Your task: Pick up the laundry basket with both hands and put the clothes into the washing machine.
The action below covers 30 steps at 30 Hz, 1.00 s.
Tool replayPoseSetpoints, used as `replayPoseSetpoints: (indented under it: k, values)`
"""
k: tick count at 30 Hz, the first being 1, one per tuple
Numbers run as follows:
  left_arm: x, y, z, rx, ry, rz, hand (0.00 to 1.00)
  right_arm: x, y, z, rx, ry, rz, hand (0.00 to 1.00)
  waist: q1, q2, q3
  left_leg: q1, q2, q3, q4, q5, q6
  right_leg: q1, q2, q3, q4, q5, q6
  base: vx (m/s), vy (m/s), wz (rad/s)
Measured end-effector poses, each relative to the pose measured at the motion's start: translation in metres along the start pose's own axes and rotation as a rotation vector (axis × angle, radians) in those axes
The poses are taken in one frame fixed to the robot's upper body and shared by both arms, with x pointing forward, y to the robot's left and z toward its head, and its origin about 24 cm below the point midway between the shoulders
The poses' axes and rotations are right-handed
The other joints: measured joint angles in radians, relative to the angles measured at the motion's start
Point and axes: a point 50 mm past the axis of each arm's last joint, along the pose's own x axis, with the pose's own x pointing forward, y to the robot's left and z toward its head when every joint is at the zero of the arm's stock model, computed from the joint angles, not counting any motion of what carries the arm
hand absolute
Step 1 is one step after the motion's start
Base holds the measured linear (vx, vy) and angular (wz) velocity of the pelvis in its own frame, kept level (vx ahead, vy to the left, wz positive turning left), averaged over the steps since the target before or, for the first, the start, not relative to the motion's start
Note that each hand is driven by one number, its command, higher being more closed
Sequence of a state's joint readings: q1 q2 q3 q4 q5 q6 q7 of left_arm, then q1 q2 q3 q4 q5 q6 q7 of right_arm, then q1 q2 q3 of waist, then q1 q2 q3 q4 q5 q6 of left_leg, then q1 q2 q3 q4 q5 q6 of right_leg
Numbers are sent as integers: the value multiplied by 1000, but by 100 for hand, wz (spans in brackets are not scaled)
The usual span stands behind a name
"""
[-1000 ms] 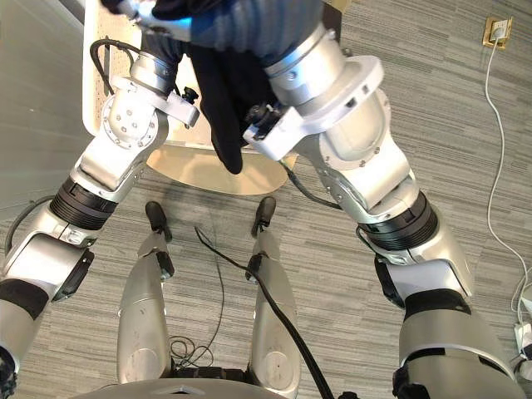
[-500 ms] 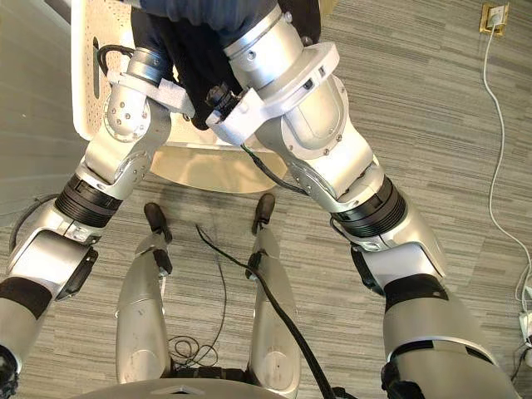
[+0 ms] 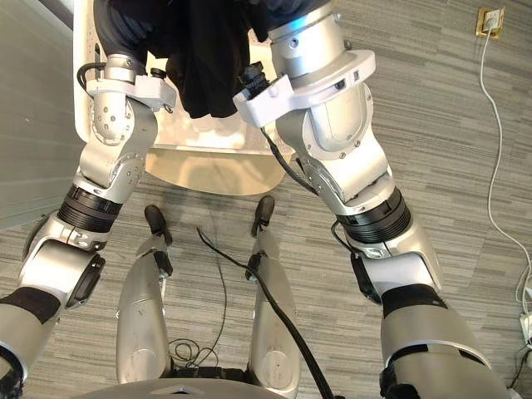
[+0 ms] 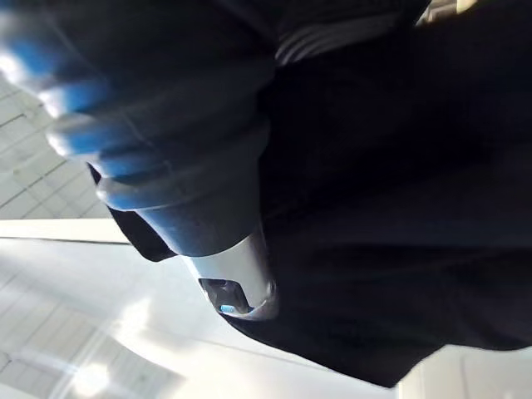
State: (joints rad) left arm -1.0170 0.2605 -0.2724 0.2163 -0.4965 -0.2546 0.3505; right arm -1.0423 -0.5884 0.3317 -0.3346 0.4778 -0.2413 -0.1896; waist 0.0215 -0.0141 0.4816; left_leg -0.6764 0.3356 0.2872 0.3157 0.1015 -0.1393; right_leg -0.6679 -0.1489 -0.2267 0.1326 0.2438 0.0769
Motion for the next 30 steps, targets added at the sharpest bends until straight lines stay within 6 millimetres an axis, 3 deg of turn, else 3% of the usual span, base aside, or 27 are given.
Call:
replayPoseSetpoints:
  k: [5,11,15,18,19,25,29,30]
  values:
    - [-11,13,-9,-10,34,46,100,-16,-8,-9,-21,64,-39,0,-8,1,-1,77,-9,8,-18,-2,-2,58,-8,2,18,-29,7,0,0,0]
    - [-25,34,-14,-66,71,112,100,-51,-27,-26,-83,202,-121,0,-22,2,-26,150,-15,12,-33,-8,-9,112,-10,1,36,-51,5,17,0,0]
    - [-34,48,-19,-64,101,145,100,-95,-58,-46,-142,394,-274,0,-35,5,-28,212,-34,8,-48,-14,-7,168,-17,2,37,-57,11,41,10,3]
    - [-50,73,-24,-52,126,224,100,-130,-78,-51,-201,499,-417,0,-55,12,-35,267,-43,5,-46,-33,-8,227,-22,4,24,-63,18,57,24,0]
    - [-62,85,-29,-54,151,266,100,-147,-82,-54,-214,550,-471,0,-58,16,-69,275,-43,5,-43,-46,-9,236,-22,5,24,-78,22,74,22,-5]
    - [-123,121,-29,-41,215,391,100,-234,-85,-50,-285,832,-633,0,-69,59,-166,408,-40,-5,-30,-98,-23,354,-24,5,68,-141,25,124,26,-2]
    - [-147,136,-18,-24,203,443,100,-272,-77,-44,-342,985,-644,0,-77,78,-210,487,-36,-21,-26,-122,-29,429,-25,-9,108,-195,30,100,6,10]
    - [-152,141,-15,-13,201,461,100,-290,-76,-41,-376,1065,-646,0,-79,81,-228,504,-37,-37,-29,-124,-29,450,-28,-22,125,-216,30,46,-17,36]
